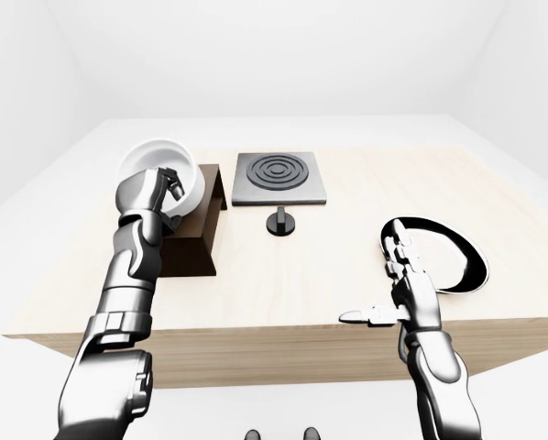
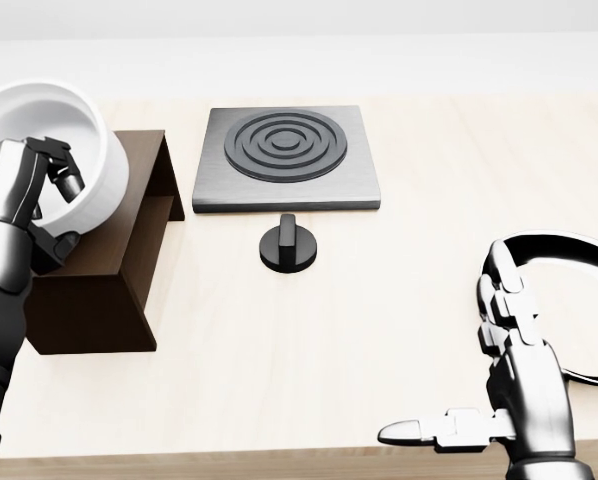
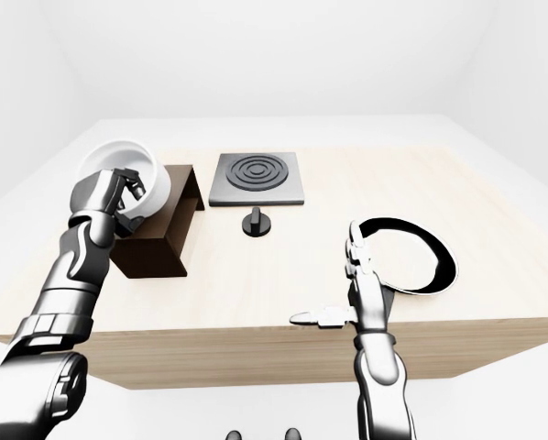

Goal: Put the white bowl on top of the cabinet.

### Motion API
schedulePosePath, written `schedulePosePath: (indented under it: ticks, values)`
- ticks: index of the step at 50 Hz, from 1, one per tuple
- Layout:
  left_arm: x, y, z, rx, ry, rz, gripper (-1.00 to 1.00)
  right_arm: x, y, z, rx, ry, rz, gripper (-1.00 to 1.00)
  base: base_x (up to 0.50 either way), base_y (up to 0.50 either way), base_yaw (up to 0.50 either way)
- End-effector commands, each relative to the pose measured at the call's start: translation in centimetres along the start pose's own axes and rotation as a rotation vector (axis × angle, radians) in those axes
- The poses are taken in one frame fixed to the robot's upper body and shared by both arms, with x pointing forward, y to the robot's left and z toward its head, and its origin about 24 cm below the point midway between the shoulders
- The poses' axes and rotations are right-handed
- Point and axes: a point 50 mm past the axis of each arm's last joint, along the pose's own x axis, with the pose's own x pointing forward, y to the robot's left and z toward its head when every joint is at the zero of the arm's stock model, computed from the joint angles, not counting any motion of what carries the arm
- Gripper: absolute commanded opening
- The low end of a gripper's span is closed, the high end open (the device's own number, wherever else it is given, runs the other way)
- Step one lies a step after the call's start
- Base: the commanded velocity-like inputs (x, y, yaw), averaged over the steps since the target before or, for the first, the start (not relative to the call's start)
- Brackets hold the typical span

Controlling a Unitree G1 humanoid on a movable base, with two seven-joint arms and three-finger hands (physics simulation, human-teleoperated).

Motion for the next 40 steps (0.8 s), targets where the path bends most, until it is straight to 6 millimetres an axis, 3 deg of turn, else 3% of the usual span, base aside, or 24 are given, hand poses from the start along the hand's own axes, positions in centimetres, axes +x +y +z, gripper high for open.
schedulePosePath:
  ticks: [1, 22, 23, 24, 40]
  values:
    - [0.41, 0.83, -0.12, 0.029, 0.009, 0.078, -1.0, -0.06, 0.05, -0.01, -0.002, -0.002, 0.003, 1.0, 0.0, 0.0, 0.0]
    - [0.53, 0.56, -0.44, 0.013, 0.028, 0.075, -1.0, -0.13, 0.3, -0.12, -0.007, -0.002, 0.013, 1.0, 0.0, 0.0, 0.0]
    - [0.55, 0.58, -0.44, 0.012, 0.028, 0.077, -0.74, -0.11, 0.31, -0.15, -0.007, -0.001, 0.013, 1.0, 0.0, 0.0, 0.0]
    - [0.52, 0.49, -0.52, 0.015, 0.03, 0.078, 1.0, -0.11, 0.32, -0.16, -0.008, 0.0, 0.014, 1.0, 0.0, 0.0, 0.0]
    - [0.44, 0.77, -0.05, 0.029, 0.006, 0.08, 1.0, -0.17, 0.46, -0.19, -0.008, 0.001, 0.021, 1.0, 0.0, 0.0, 0.0]
